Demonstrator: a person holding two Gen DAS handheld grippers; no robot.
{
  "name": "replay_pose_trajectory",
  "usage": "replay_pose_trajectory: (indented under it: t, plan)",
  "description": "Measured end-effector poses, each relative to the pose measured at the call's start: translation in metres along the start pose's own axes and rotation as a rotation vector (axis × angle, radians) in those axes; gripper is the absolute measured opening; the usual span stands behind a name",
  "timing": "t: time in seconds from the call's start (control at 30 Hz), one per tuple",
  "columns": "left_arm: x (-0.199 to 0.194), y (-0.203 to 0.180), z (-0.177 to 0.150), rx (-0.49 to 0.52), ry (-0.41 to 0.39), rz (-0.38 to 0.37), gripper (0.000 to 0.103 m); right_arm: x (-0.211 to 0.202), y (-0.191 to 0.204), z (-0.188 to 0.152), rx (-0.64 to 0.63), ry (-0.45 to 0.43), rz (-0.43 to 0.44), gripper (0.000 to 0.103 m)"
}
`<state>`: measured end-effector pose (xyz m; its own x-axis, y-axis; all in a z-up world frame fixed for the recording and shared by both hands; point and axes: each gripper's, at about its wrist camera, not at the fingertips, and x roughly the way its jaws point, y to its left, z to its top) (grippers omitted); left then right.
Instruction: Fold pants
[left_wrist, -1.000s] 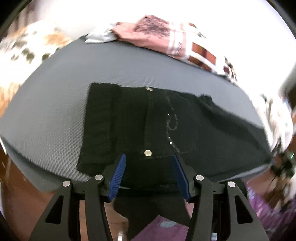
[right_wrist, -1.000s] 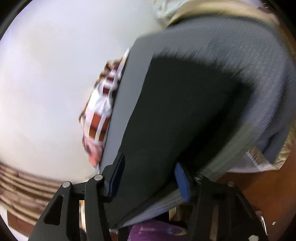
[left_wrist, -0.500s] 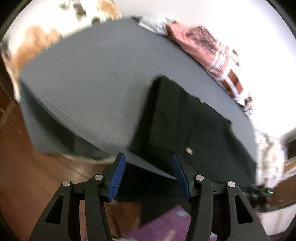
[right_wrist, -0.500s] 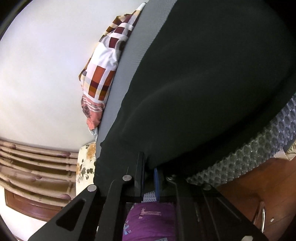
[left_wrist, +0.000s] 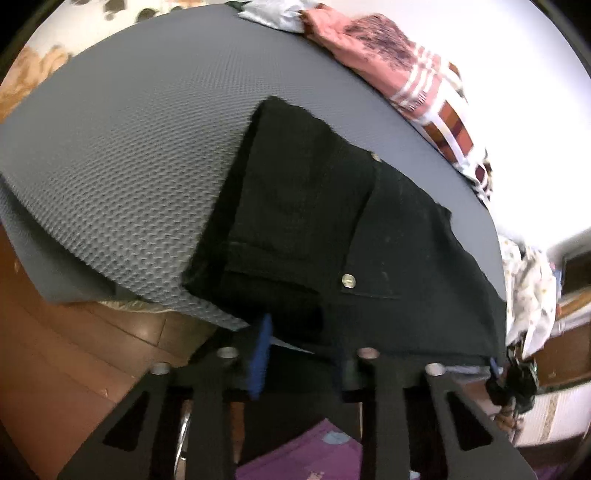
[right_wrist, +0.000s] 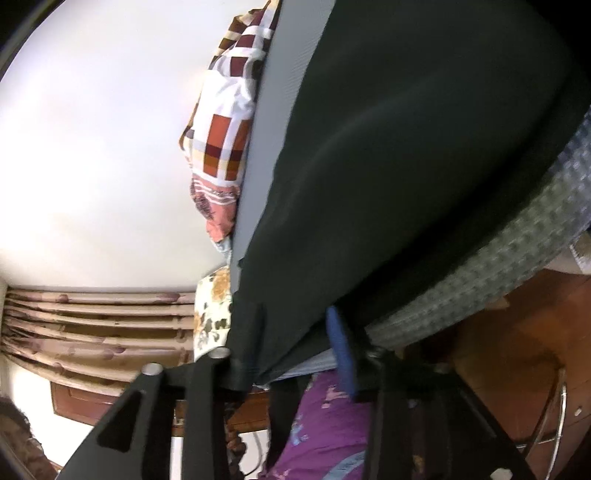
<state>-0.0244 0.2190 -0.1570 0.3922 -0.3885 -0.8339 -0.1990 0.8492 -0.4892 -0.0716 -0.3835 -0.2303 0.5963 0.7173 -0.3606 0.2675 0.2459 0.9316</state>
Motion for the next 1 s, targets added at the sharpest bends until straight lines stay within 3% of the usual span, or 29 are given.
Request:
replay_pose_trajectory:
  t: [0.23,0.5,0.57,0.63,0.87,1.0]
  plan:
    - [-0.005,0.005,0.000,-0.027,-0.024,-0.033,0.026,0.038,0.011,-0.010,-0.039,0.069,-0.082,0.045]
    - [-0.006,0.012,0.001,-0.044,-0.030,-0.054,0.026,0.064,0.015,-0.020,-0.021,0.077,-0.051,0.046]
    - [-0.006,0.011,0.001,-0.039,-0.031,-0.051,0.026,0.071,0.020,-0.023,-0.042,0.072,-0.065,0.038]
    - [-0.006,0.009,0.001,-0.030,-0.038,-0.039,0.026,0.073,0.022,-0.025,-0.076,0.069,-0.123,0.008]
    - [-0.010,0.008,0.001,-0.009,-0.057,0.028,0.026,0.065,0.042,-0.040,-0.146,0.097,-0.160,0.006]
    - [-0.005,0.009,0.000,-0.007,-0.048,0.055,0.026,0.070,0.023,-0.039,-0.102,0.130,-0.190,0.006]
